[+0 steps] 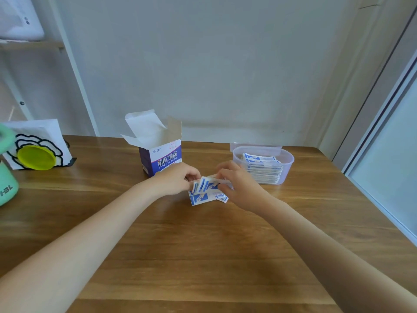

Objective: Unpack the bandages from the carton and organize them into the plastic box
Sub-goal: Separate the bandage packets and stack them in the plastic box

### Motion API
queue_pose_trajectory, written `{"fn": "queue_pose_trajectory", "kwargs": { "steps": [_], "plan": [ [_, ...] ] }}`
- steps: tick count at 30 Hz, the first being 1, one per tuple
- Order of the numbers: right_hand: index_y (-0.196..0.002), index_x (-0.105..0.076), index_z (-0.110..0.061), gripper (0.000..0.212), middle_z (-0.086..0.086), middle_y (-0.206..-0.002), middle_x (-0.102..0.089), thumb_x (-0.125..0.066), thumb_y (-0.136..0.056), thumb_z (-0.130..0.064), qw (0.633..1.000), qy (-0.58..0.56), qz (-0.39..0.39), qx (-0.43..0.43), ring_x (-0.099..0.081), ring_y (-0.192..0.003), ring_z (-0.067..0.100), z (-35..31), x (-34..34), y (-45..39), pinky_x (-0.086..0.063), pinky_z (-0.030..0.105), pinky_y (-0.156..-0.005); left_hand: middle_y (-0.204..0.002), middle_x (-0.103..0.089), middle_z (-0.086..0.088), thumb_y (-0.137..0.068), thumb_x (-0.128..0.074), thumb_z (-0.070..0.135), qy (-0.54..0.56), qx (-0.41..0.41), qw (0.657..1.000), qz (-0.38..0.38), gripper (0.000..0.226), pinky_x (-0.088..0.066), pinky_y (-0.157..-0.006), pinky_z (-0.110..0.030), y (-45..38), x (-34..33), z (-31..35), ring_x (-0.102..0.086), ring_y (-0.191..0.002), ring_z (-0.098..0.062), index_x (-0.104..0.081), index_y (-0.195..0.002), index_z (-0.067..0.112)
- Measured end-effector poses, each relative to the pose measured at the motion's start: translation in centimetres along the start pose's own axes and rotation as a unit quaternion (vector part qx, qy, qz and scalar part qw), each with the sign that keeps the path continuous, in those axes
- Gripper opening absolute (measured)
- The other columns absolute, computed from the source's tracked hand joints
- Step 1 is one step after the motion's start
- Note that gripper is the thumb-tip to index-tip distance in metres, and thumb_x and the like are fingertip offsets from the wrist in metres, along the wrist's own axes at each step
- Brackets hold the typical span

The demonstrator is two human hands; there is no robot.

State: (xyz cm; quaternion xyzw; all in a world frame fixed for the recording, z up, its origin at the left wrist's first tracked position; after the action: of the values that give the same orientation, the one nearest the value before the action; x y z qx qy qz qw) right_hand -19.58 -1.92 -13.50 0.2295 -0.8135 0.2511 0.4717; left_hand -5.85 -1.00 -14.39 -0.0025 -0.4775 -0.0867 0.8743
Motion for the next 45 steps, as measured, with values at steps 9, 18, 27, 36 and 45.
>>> {"fn": "queue_pose_trajectory", "kwargs": {
  "steps": [9, 18, 27, 36, 45],
  "plan": [
    [-0.116, -0.049, -0.012, 0.027, 0.002, -0.113, -0.062, -0.051, -0.090, -0.007, 0.998, -0.046, 0.020, -0.045, -0.060, -0.095, 0.016, 0.8, -0.1, 0.6, -0.046, 0.019, -0.071, -0.113, -0.061, 0.004, -0.093, -0.053, 0.020, 0.063, 0.011, 0.998, 0.000, 0.025, -0.045, -0.082, -0.020, 0.2, -1.2, 0.1, -0.056, -0.103, -0.009, -0.054, -0.117, 0.022],
    [-0.105, -0.058, -0.009, 0.016, -0.006, -0.082, -0.056, -0.048, -0.095, -0.015, 0.990, -0.087, 0.018, -0.112, -0.050, -0.070, 0.007, 3.3, 0.7, 1.3, -0.034, 0.011, -0.054, -0.110, -0.055, 0.007, -0.078, -0.070, 0.038, -0.124, 0.012, 0.992, -0.034, 0.029, -0.050, -0.085, -0.028, 0.7, -2.9, 1.0, -0.054, -0.097, -0.007, -0.058, -0.101, 0.025],
    [-0.088, -0.042, -0.012, 0.008, 0.005, -0.095, -0.058, -0.043, -0.096, -0.010, 0.997, -0.025, 0.033, -0.065, -0.050, -0.078, 0.016, 2.8, 1.6, 2.3, -0.036, 0.020, -0.057, -0.118, -0.050, 0.007, -0.079, -0.070, 0.035, -0.052, -0.002, 0.998, 0.047, 0.047, -0.049, -0.083, -0.027, 0.3, -2.0, 1.8, -0.053, -0.098, -0.007, -0.049, -0.119, 0.024],
    [-0.129, -0.044, -0.016, 0.032, 0.003, -0.118, -0.050, -0.035, -0.099, -0.024, 0.976, 0.219, -0.002, -0.008, -0.046, -0.108, 0.024, 4.2, -0.1, 4.4, -0.038, 0.033, -0.084, -0.099, -0.057, 0.004, -0.089, -0.058, 0.033, -0.054, -0.049, 0.993, 0.091, 0.017, -0.036, -0.058, -0.017, 0.1, -4.0, 5.4, -0.048, -0.075, -0.007, -0.061, -0.099, 0.020],
    [-0.117, -0.057, -0.008, 0.026, 0.008, -0.112, -0.061, -0.047, -0.094, -0.010, 0.996, 0.065, 0.034, -0.050, -0.057, -0.101, 0.025, 4.9, 1.4, 5.0, -0.042, 0.026, -0.079, -0.109, -0.067, -0.002, -0.094, -0.050, 0.019, -0.061, -0.056, 0.986, 0.142, 0.020, -0.041, -0.057, -0.009, 1.4, -4.8, 5.4, -0.063, -0.089, -0.011, -0.056, -0.113, 0.019]
  ]
}}
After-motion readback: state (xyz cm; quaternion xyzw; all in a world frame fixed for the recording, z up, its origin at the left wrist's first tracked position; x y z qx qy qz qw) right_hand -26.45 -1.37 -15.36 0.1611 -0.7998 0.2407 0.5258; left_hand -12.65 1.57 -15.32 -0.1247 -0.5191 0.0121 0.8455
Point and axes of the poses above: each hand's wrist, its own y-axis away from the middle knuckle, its own x-axis out of the back of the hand, z = x × y, the point moved 6 cm from there along -y, towards the middle knuckle
